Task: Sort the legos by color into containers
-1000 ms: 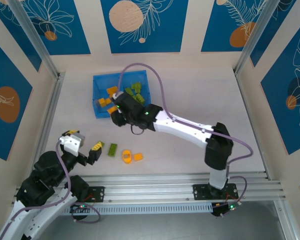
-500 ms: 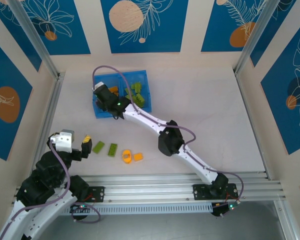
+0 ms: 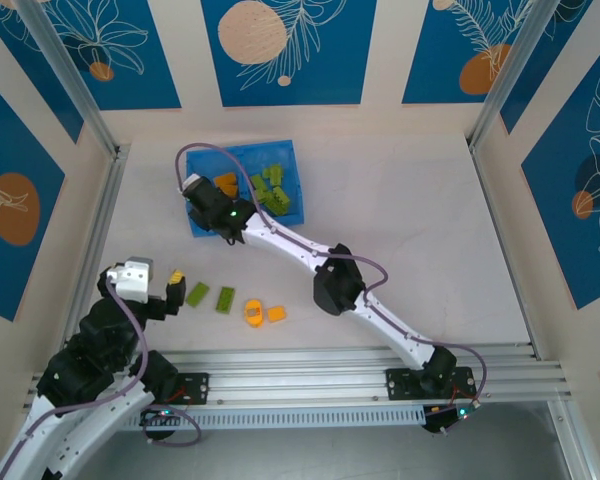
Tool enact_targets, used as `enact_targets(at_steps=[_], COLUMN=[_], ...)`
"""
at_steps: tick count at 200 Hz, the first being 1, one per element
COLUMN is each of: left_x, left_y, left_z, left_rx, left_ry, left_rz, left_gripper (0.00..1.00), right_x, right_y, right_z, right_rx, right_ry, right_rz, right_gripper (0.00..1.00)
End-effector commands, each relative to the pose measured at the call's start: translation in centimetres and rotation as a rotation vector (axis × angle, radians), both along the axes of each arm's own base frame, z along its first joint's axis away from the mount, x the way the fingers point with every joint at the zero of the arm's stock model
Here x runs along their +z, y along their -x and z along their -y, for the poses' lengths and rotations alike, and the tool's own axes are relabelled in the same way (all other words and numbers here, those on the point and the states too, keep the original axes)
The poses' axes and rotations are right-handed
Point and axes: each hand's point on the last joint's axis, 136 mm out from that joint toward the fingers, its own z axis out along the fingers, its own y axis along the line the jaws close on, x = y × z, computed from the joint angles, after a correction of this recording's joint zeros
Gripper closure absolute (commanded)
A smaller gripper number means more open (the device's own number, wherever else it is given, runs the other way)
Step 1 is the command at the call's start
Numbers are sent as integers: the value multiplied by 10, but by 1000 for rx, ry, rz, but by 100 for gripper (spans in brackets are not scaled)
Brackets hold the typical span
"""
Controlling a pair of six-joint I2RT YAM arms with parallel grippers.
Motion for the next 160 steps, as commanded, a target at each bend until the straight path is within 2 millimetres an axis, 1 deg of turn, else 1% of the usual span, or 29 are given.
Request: enact_targets(at_steps=[1,12,14,18,28,36,38,45,46,48,57,58,62,65,68,69,73,75,84,87,90,107,111,117,121,129,145,153,160], left_x=[-4,-6,-6,-7,-10,-13,-14,-17,-17,-18,-24,-25,-27,-29,-31,-32,-35,-37,-43,-44,-48,-62,-67,-74,-78,-89,-116,-130,-143], left_y=[-6,-9,-9,-10,-12,-14,-15,-18,-18,-19,-23,-23,-25,-26,-27,-27,-28,-28,-30,-30,-30,-33,-34,-34,-35,-35,-33,-30,-27], left_z=[-1,-1,0,0,2,5,6,11,12,14,24,25,31,35,40,41,47,50,63,67,70,83,85,88,90,92,95,97,100], left_rx=[36,41,42,45,45,36,34,13,10,3,-34,-37,-58,-73,-92,-96,-117,-130,-170,-180,-184,-164,-155,-143,-134,-114,-76,-64,-59], left_ry=[-8,-16,-17,-19,-24,-31,-34,-46,-47,-49,-61,-63,-64,-65,-64,-63,-60,-57,-44,-37,-33,1,3,6,7,6,4,13,22], left_rz=[-15,-26,-27,-33,-47,-60,-65,-83,-86,-90,-127,-132,-151,-167,-184,-192,-216,-233,-304,-327,-358,-507,-541,-586,-614,-668,-770,-822,-870], left_gripper=[0,0,0,0,0,0,0,0,0,0,0,0,0,0,0,0,0,0,0,0,0,0,0,0,0,0,2,2,3], right_x=[110,130,128,138,152,161,167,170,168,171,177,181,176,182,185,182,187,184,186,182,183,180,177,179,174,172,159,151,143], right_y=[18,28,30,35,48,63,67,83,84,89,111,113,122,131,138,140,151,156,179,186,194,223,229,237,242,252,275,283,287], right_z=[15,27,28,33,46,54,56,63,64,66,77,78,81,87,90,91,97,100,111,114,119,144,149,158,163,171,184,190,195], right_rx=[-26,-33,-34,-33,-22,12,25,67,72,85,141,147,169,189,208,213,241,253,316,332,348,384,385,388,385,391,414,418,409], right_ry=[-167,-191,-186,-198,-213,-225,-236,-241,-239,-244,-261,-267,-263,-274,-282,-279,-292,-288,-300,-295,-301,-311,-312,-324,-327,-346,-387,-402,-413], right_rz=[32,4,-6,-14,-46,-82,-86,-125,-132,-140,-184,-186,-214,-224,-236,-245,-260,-275,-317,-337,-346,-403,-417,-429,-447,-470,-542,-569,-583], right_gripper=[46,46,46,46,45,44,43,42,42,42,40,40,39,39,37,37,35,34,28,26,24,18,17,16,15,13,6,0,0])
